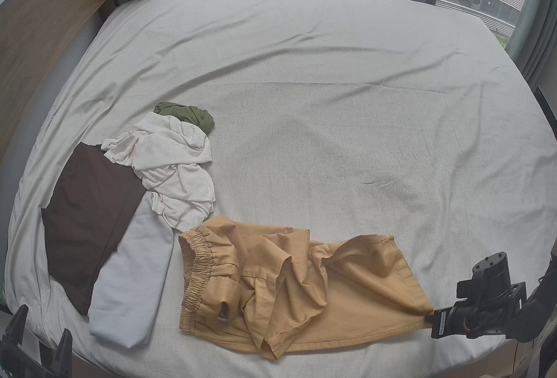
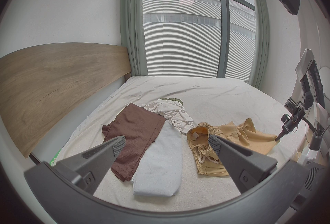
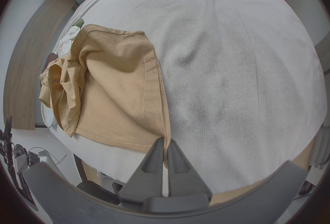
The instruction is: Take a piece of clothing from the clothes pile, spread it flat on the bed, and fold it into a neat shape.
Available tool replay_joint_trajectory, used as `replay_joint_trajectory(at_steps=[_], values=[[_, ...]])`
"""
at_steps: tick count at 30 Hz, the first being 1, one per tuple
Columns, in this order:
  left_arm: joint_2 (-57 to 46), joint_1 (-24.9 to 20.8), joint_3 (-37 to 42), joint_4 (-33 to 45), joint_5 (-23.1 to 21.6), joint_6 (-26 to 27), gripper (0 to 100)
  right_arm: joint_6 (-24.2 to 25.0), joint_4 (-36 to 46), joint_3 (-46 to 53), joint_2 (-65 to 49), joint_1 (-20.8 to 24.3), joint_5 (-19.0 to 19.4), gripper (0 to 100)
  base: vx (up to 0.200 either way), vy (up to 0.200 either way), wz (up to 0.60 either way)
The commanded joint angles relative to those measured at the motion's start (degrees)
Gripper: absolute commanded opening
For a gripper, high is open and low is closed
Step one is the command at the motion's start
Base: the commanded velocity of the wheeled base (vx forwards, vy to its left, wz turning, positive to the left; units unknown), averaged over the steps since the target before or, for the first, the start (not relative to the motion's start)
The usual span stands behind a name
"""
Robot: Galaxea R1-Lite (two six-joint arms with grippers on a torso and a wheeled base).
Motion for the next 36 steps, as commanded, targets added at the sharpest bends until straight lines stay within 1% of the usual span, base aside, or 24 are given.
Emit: replay_joint_trajectory(at_steps=[1, 4, 10, 11, 25, 26, 33, 35, 36], values=[[-0.93, 0.02, 1.01, -0.01, 0.01, 0.00, 100, -0.02, 0.94, 1.04, -0.13, -1.12, -0.02, 0, 0.000, 0.000, 0.00], [-0.93, 0.02, 1.01, -0.01, 0.01, 0.00, 100, -0.02, 4.02, 1.04, -2.15, -1.39, 0.07, 0, 0.000, 0.000, 0.00], [-0.93, 0.02, 1.01, -0.01, 0.01, 0.00, 100, -0.37, 6.13, 1.04, -4.70, -1.92, 0.07, 0, 0.000, 0.000, 0.00], [-0.93, 0.02, 1.01, -0.01, 0.01, 0.00, 100, -0.54, 6.74, 1.04, -5.23, -2.53, 0.07, 0, 0.000, 0.000, 0.00], [-0.93, 0.02, 1.01, -0.01, 0.01, 0.00, 100, -0.72, 7.45, 1.04, -5.14, -2.53, 0.69, 0, 0.000, 0.000, 0.00], [-0.93, 0.02, 1.01, -0.01, 0.01, 0.00, 100, -0.81, 7.62, 1.04, -5.14, -2.53, 0.69, 100, 0.000, 0.000, 0.00], [-0.93, 0.02, 1.01, -0.01, 0.01, 0.09, 100, -0.63, 6.74, 1.04, -6.46, -2.27, 0.60, 100, 0.000, 0.000, 0.00], [-0.93, 0.11, 1.01, -0.01, 0.01, 0.26, 100, -0.72, 4.99, 1.04, -10.50, -1.21, 0.78, 100, 0.000, 0.000, 0.00], [-0.93, 0.02, 1.01, -0.01, 0.01, 0.26, 100, -0.72, 3.93, 1.04, -12.08, 0.55, 0.86, 100, 0.000, 0.000, 0.00]])
